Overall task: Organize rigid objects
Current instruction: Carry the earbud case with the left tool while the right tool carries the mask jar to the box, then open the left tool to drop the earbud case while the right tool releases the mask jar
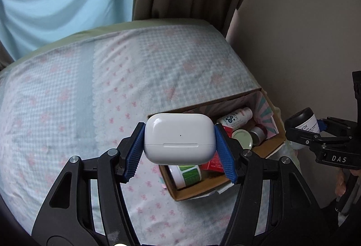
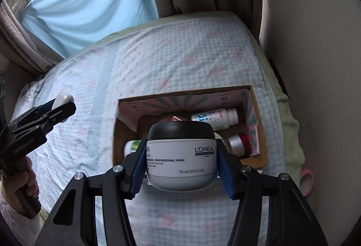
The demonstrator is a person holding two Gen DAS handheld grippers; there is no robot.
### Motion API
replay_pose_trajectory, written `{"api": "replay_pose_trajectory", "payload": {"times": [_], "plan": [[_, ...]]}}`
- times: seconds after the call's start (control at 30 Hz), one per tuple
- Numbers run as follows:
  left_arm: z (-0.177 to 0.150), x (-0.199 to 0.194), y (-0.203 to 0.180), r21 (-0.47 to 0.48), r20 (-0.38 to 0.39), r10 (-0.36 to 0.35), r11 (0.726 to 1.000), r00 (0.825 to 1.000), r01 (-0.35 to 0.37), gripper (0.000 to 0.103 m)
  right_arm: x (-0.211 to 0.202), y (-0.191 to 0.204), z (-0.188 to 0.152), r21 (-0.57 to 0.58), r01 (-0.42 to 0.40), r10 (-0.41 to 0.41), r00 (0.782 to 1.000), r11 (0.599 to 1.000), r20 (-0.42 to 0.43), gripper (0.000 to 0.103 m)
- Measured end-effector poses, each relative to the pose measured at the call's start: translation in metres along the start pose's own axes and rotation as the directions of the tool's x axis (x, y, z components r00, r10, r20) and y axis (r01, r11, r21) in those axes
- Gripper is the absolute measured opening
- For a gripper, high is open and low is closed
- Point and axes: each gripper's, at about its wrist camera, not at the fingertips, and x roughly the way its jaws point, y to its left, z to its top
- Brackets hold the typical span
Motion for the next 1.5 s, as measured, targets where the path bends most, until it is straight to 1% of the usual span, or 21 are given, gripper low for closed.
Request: {"api": "replay_pose_trajectory", "payload": {"times": [0.2,0.3,0.53,0.67,0.73,0.97,1.03,1.07,1.1,1.13,1.17,1.2,1.27,1.33,1.5], "plan": [[0.001,0.065,-0.02,0.012,-0.083,0.011,1.0,0.997,-0.01,0.057,0.04,-0.021,-0.002,-0.073,-0.008,0.005,0.999,0.997,-0.046,0.052],[0.0,0.094,-0.025,0.025,-0.125,0.027,0.999,0.992,-0.024,0.057,0.061,-0.029,-0.005,-0.093,-0.04,0.034,0.997,0.995,-0.066,0.052],[-0.009,0.154,-0.017,0.042,-0.215,0.061,0.998,0.975,-0.054,0.057,0.1,-0.026,-0.01,-0.133,-0.099,0.086,0.991,0.986,-0.099,0.052],[-0.015,0.17,-0.01,0.053,-0.252,0.084,0.996,0.964,-0.073,0.057,0.116,-0.02,-0.014,-0.169,-0.116,0.098,0.989,0.979,-0.114,0.052],[-0.018,0.175,-0.011,0.074,-0.262,0.095,0.994,0.96,-0.078,0.057,0.121,-0.015,-0.016,-0.198,-0.129,0.106,0.987,0.972,-0.121,0.052],[-0.019,0.182,-0.014,0.088,-0.277,0.102,0.993,0.955,-0.08,0.057,0.135,-0.007,-0.025,-0.256,-0.135,0.098,0.984,0.957,-0.152,0.053],[-0.019,0.183,-0.013,0.083,-0.283,0.09,0.994,0.955,-0.069,0.057,0.136,-0.005,-0.029,-0.269,-0.133,0.093,0.984,0.954,-0.154,0.053],[-0.019,0.183,-0.013,0.082,-0.29,0.087,0.994,0.953,-0.066,0.057,0.136,-0.004,-0.031,-0.273,-0.138,0.097,0.983,0.952,-0.157,0.054],[-0.019,0.183,-0.014,0.08,-0.297,0.083,0.995,0.951,-0.061,0.068,0.135,-0.004,-0.033,-0.271,-0.151,0.111,0.981,0.951,-0.158,0.064],[-0.018,0.181,-0.014,0.078,-0.294,0.074,0.996,0.953,-0.053,0.092,0.132,-0.005,-0.034,-0.266,-0.157,0.119,0.981,0.951,-0.155,0.072],[-0.018,0.177,-0.015,0.071,-0.285,0.04,0.997,0.958,-0.02,0.097,0.13,-0.006,-0.036,-0.259,-0.158,0.121,0.981,0.953,-0.154,0.096],[-0.017,0.173,-0.016,0.074,-0.273,0.033,0.997,0.961,-0.013,0.103,0.127,-0.008,-0.038,-0.254,-0.154,0.119,0.981,0.955,-0.151,0.103],[-0.016,0.169,-0.021,0.105,-0.267,0.057,0.994,0.962,-0.03,0.103,0.123,-0.006,-0.04,-0.253,-0.127,0.098,0.987,0.959,-0.127,0.103],[-0.016,0.165,-0.023,0.113,-0.264,0.052,0.993,0.963,-0.023,0.103,0.119,-0.006,-0.043,-0.245,-0.098,0.072,0.991,0.965,-0.115,0.103],[-0.016,0.152,-0.025,0.112,-0.251,0.052,0.993,0.967,-0.024,0.103,0.106,-0.005,-0.045,-0.197,-0.094,0.076,0.992,0.976,-0.097,0.103]]}}
